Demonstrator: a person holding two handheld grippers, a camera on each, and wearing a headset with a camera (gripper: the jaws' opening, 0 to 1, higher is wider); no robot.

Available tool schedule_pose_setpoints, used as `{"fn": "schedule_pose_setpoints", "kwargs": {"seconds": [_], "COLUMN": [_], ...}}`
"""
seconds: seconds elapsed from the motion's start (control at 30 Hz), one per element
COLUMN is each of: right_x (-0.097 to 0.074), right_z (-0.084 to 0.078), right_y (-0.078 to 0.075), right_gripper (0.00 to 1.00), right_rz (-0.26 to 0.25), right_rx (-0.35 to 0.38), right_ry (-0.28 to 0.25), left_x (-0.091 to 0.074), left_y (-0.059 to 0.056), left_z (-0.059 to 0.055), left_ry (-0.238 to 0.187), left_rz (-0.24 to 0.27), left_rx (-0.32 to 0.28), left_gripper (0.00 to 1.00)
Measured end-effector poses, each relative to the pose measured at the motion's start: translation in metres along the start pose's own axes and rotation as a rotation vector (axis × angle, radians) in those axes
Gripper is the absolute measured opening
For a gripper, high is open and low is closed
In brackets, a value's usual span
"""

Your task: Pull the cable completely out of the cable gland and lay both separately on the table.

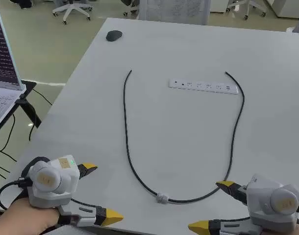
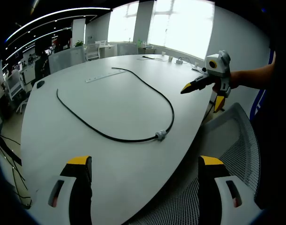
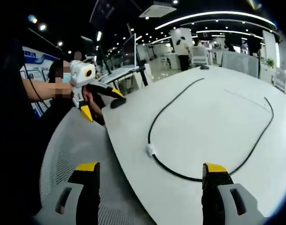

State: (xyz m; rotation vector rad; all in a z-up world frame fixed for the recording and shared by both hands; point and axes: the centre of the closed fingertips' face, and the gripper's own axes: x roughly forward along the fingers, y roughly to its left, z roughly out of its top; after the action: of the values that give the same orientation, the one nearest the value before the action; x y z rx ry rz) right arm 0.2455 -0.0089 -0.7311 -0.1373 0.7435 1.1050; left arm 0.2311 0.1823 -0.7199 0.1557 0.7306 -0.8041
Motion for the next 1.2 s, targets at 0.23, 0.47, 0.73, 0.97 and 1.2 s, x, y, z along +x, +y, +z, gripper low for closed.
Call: {"fn": "schedule_pose_setpoints", "kwargs": {"seconds": [0.23, 0.47, 0.73, 0.97, 1.2], "right_x": [0.003, 0.006, 0.008, 0.014, 0.025], "right_z": [0.002, -0.001, 0.000, 0.002, 0.009], "right_y": [-0.002, -0.001, -0.002, -0.002, -0.003], "right_gripper": [0.90, 0.90, 0.90, 0.90, 0.89], "right_rz": [0.000, 0.004, 0.003, 0.007, -0.003], "right_rx": [-0.003, -0.001, 0.001, -0.014, -0.048], "right_ry": [0.004, 0.010, 0.015, 0.025, 0.042], "left_x": [-0.001, -0.001, 0.000, 0.001, 0.003], "left_y": [0.000, 0.003, 0.006, 0.008, 0.007], "left_z": [0.002, 0.001, 0.003, 0.012, 0.007], "left_ry": [-0.006, 0.001, -0.003, -0.046, -0.031], "left_rz": [-0.003, 0.004, 0.018, 0.025, 0.017], "left_rx": [-0.003, -0.002, -0.006, -0.011, -0.012], "left_gripper": [0.90, 0.89, 0.90, 0.93, 0.93]}}
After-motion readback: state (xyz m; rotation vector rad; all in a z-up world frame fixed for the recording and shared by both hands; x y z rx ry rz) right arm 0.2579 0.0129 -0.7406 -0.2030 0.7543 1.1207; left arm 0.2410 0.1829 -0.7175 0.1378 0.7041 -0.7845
